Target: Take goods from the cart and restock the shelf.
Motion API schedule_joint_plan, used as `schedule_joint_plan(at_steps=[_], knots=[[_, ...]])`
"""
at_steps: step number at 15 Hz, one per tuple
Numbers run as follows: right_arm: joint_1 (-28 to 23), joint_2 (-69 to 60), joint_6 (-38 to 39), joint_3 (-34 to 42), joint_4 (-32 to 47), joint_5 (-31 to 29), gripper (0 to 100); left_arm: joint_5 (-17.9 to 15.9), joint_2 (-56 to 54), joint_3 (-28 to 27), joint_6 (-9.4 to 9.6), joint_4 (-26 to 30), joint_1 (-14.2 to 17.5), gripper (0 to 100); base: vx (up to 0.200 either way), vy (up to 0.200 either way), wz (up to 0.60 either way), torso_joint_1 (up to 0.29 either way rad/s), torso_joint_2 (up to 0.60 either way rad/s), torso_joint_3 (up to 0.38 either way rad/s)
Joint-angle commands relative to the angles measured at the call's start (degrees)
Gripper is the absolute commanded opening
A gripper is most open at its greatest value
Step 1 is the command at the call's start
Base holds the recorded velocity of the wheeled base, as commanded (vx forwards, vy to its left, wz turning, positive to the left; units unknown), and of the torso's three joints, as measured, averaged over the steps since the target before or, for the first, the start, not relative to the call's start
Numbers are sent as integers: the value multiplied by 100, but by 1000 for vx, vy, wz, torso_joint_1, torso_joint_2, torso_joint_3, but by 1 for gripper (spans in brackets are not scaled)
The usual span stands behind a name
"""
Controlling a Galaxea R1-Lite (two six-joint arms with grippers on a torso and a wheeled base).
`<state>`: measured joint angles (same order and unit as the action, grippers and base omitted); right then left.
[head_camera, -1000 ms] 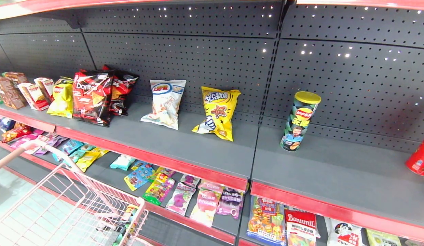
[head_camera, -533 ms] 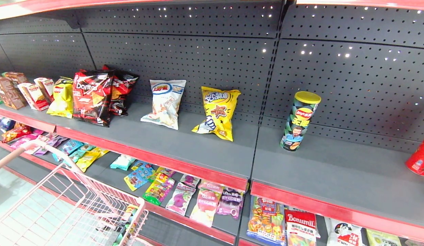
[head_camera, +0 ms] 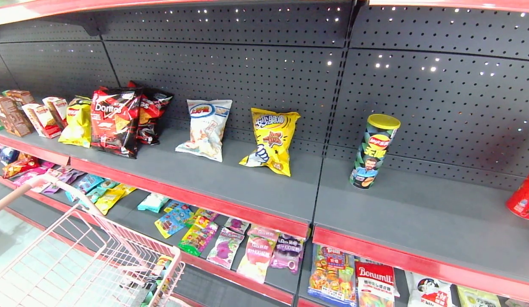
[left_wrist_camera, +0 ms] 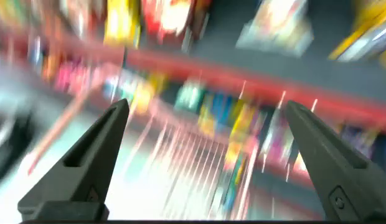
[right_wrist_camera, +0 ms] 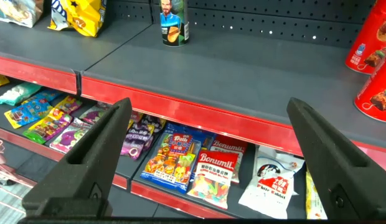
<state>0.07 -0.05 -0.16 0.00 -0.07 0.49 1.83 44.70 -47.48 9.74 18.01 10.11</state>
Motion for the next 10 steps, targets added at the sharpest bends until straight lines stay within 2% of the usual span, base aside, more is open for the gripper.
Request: schedule_joint_plan(at_steps=[1, 2, 3, 4, 5, 7, 9, 10], knots=[[1, 5, -2, 0, -1, 4, 100, 213, 1972, -965, 248, 1364, 519, 100, 0, 0, 0, 0, 0, 0], [1, 5, -2, 0, -1, 4, 100, 230, 2526, -1088, 256, 1821, 615, 100, 0, 0, 0, 0, 0, 0], [1, 5, -2, 0, -1, 4, 100, 239, 2772, -1070, 327, 1952, 694, 100, 0, 0, 0, 0, 0, 0], [1, 5, -2, 0, -1, 4, 100, 239, 3088, -1009, 494, 1996, 791, 100, 0, 0, 0, 0, 0, 0], [1, 5, -2, 0, -1, 4, 100, 248, 3308, -956, 582, 1988, 853, 100, 0, 0, 0, 0, 0, 0], [1, 5, 7, 0, -1, 4, 100, 230, 4213, -833, 670, 1829, 905, 100, 0, 0, 0, 0, 0, 0], [1, 5, 7, 0, -1, 4, 100, 204, 4872, -859, 722, 1258, 905, 100, 0, 0, 0, 0, 0, 0], [1, 5, 7, 0, -1, 4, 100, 142, 5048, -886, 916, 1135, 905, 100, 0, 0, 0, 0, 0, 0]])
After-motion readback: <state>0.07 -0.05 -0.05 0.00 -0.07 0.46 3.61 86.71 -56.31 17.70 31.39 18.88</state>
